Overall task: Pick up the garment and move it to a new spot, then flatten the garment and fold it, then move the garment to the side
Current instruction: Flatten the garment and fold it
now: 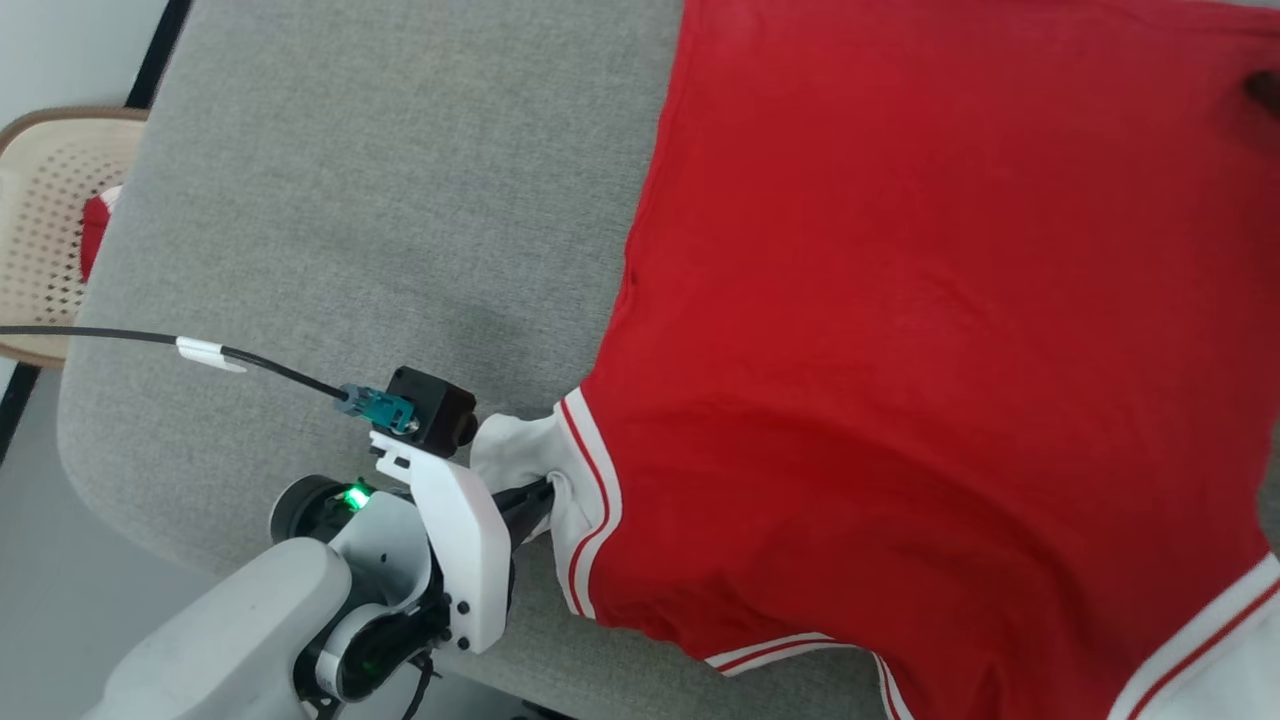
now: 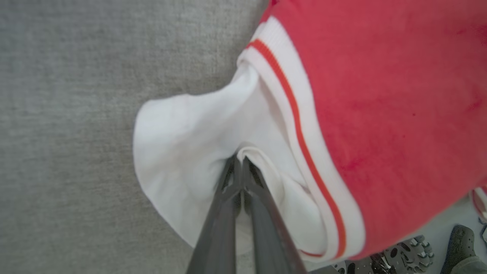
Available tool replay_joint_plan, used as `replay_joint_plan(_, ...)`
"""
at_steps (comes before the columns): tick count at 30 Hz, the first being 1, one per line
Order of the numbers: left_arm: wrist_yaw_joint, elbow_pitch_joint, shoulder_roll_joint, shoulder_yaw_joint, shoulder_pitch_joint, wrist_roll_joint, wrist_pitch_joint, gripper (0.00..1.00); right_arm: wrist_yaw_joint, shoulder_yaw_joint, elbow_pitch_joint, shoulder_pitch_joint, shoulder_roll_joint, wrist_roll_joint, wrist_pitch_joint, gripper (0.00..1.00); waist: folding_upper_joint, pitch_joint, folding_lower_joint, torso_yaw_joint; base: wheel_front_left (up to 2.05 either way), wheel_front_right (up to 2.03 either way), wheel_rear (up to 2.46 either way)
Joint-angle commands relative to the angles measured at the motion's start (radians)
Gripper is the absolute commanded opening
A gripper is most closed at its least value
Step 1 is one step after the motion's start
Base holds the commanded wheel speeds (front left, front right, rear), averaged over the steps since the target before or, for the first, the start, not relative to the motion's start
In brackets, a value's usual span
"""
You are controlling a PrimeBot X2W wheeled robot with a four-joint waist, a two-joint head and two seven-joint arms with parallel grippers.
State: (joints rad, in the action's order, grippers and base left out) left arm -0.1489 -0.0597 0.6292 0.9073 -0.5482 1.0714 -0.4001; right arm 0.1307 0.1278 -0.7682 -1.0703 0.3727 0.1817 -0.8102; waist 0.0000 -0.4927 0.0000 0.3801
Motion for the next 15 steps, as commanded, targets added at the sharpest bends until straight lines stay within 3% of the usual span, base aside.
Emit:
replay_joint_plan(1,0.0,-0.04,-0.01,0.009,-0.007,-0.005,-0.001,0.0,0.0,-0.006,-0.064,0.016,-0.015,-0.015,-0.043,1.0,0.0,-0.018,0.0,0.019,0.0,0.0,0.0)
replay_joint_plan(4,0.012,-0.064,-0.021,0.011,-0.01,0.002,0.004,0.0,0.0,-0.003,-0.157,0.035,-0.016,-0.032,-0.122,1.0,0.0,-0.021,0.0,0.025,0.0,0.0,0.0)
replay_joint_plan(5,0.016,-0.073,-0.024,0.011,-0.013,0.003,0.004,0.0,0.0,-0.015,-0.181,0.046,-0.019,-0.035,-0.151,0.58,0.0,-0.021,0.0,0.025,0.0,0.0,0.0)
replay_joint_plan(6,0.019,-0.081,-0.025,0.012,-0.014,0.003,0.005,0.0,0.0,-0.018,-0.196,0.053,-0.016,-0.035,-0.169,0.0,0.0,-0.02,0.0,0.025,0.0,0.0,0.0)
replay_joint_plan(15,0.027,-0.132,0.001,-0.017,-0.006,0.019,0.027,0.0,0.0,-0.081,-0.145,0.029,-0.002,0.006,-0.127,0.0,0.0,0.02,0.0,-0.032,0.0,0.0,0.0)
